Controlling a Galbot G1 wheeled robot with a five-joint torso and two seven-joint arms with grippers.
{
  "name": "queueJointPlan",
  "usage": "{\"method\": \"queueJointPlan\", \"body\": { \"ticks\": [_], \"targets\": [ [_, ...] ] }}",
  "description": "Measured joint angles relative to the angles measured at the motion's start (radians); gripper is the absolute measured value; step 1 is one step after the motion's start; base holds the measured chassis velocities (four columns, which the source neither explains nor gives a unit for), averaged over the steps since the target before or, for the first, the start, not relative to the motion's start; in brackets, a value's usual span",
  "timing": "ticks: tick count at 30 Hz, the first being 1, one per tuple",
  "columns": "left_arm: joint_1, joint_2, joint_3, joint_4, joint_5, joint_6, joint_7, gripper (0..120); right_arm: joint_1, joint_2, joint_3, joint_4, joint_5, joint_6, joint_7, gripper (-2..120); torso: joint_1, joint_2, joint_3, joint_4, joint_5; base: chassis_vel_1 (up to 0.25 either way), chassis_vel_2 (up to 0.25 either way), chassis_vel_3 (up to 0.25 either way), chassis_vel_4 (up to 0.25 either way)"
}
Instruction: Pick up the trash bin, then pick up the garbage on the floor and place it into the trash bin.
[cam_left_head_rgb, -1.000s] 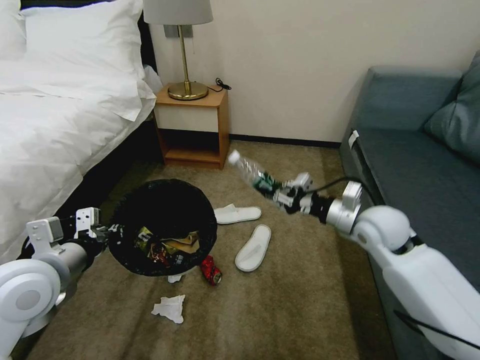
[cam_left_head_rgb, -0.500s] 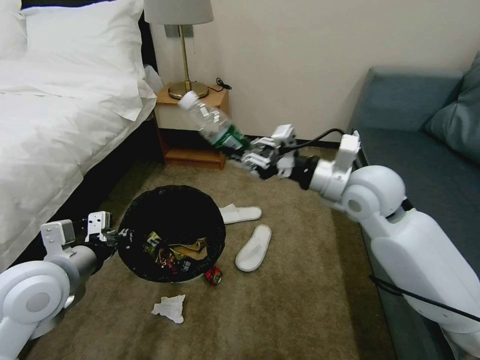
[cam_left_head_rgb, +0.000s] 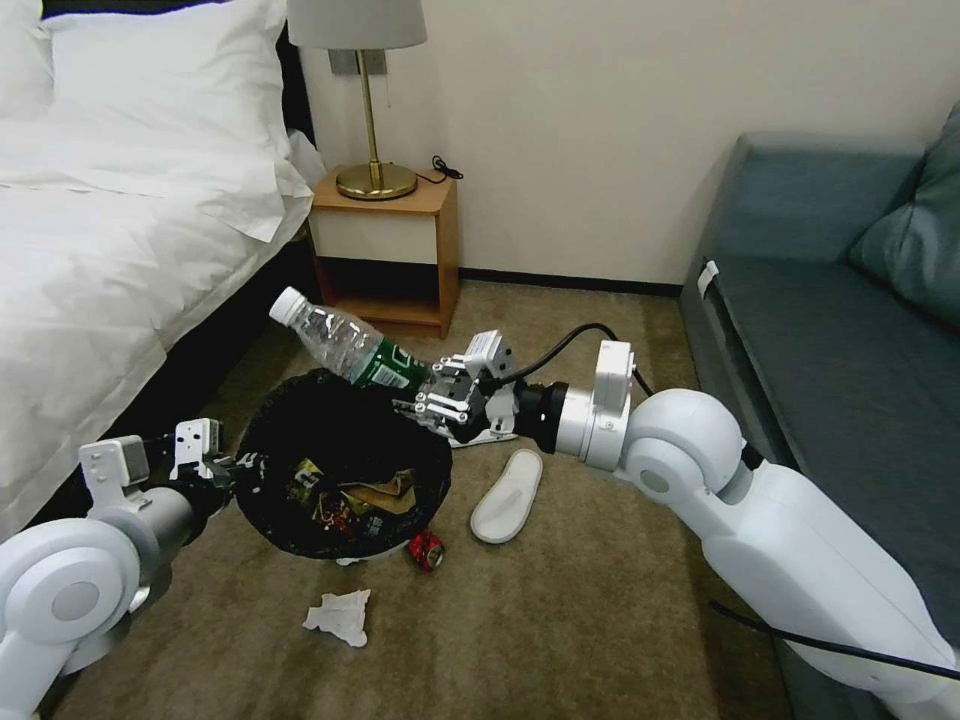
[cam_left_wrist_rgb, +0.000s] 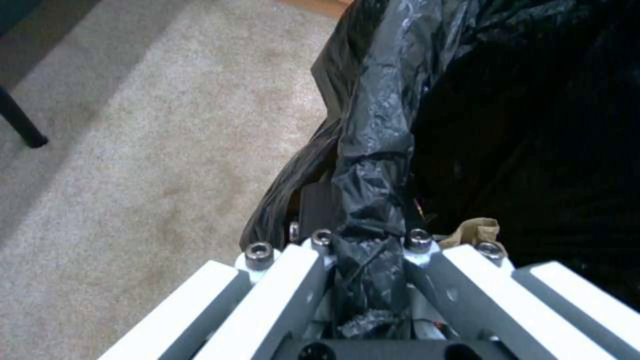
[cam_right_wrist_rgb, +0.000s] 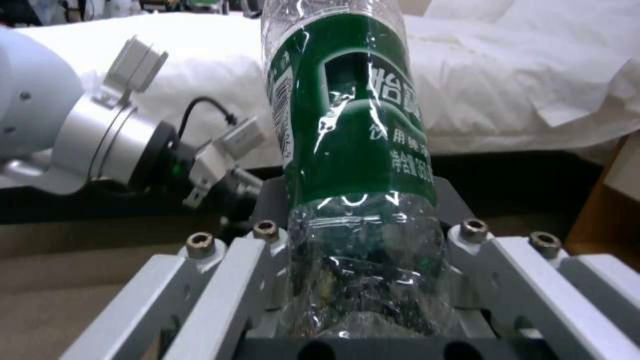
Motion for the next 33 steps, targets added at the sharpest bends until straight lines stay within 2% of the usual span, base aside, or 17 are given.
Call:
{"method": "queueJointPlan", "body": {
  "ticks": [2,5,7,11,13,14,15,16,18,27,33],
  "targets": [
    [-0.004,-0.001,-0.002,0.001,-0.002,0.000,0.000,2,-0.012,-0.008,-0.012,0.013,-0.004,-0.011,0.008,42,0.000,0.000,0.000,0.0000,-0.0001,0.000,0.000,0.000,0.000],
    [-0.007,-0.001,-0.004,-0.001,-0.006,0.000,0.000,2,-0.019,-0.013,-0.015,0.017,-0.008,-0.012,0.010,47,0.000,0.000,0.000,-0.0001,-0.0001,0.000,0.000,0.000,0.000],
    [-0.009,0.001,-0.008,-0.003,-0.011,0.000,0.000,2,-0.026,-0.014,-0.021,0.020,-0.013,-0.012,0.016,59,0.000,0.000,0.000,-0.0002,0.0000,0.000,0.000,0.000,0.000],
    [-0.009,0.002,-0.009,-0.005,-0.012,0.000,0.000,2,-0.027,-0.012,-0.023,0.021,-0.013,-0.009,0.031,68,0.000,0.000,0.000,-0.0001,-0.0001,0.000,0.000,0.000,0.000],
    [-0.007,0.000,-0.011,-0.006,-0.013,0.000,0.000,2,-0.023,-0.008,-0.023,0.022,-0.004,0.005,0.043,82,0.000,0.000,0.000,-0.0001,0.0000,0.000,0.000,0.000,0.000],
    [-0.007,0.000,-0.011,-0.006,-0.013,0.000,0.000,2,-0.023,-0.008,-0.023,0.022,-0.004,0.005,0.043,82,0.000,0.000,0.000,-0.0001,0.0000,0.000,0.000,0.000,0.000],
    [-0.007,0.000,-0.012,-0.005,-0.013,0.000,0.000,2,-0.022,-0.009,-0.022,0.027,0.008,0.018,0.044,90,0.000,0.000,0.000,0.0000,-0.0001,0.000,0.000,0.000,0.000],
    [-0.007,0.000,-0.012,-0.005,-0.013,0.000,0.000,2,-0.022,-0.009,-0.022,0.027,0.008,0.018,0.044,90,0.000,0.000,0.000,0.0000,-0.0001,0.000,0.000,0.000,0.000],
    [-0.007,-0.001,-0.013,-0.005,-0.013,0.000,0.000,2,-0.022,-0.012,-0.018,0.040,0.026,0.022,0.044,98,0.000,0.000,0.000,-0.0001,0.0000,0.000,0.000,0.000,0.000],
    [-0.009,-0.001,-0.013,0.001,-0.011,0.000,0.001,2,-0.010,-0.011,0.025,0.078,0.089,0.020,0.057,100,0.000,0.000,0.000,-0.0001,-0.0001,0.000,0.000,0.000,0.000],
    [-0.008,-0.002,-0.016,0.008,-0.009,0.000,0.003,2,0.004,-0.002,0.101,0.112,0.226,-0.003,0.141,100,0.000,0.000,0.000,0.0000,0.0000,0.000,0.000,0.000,0.000]
  ]
}}
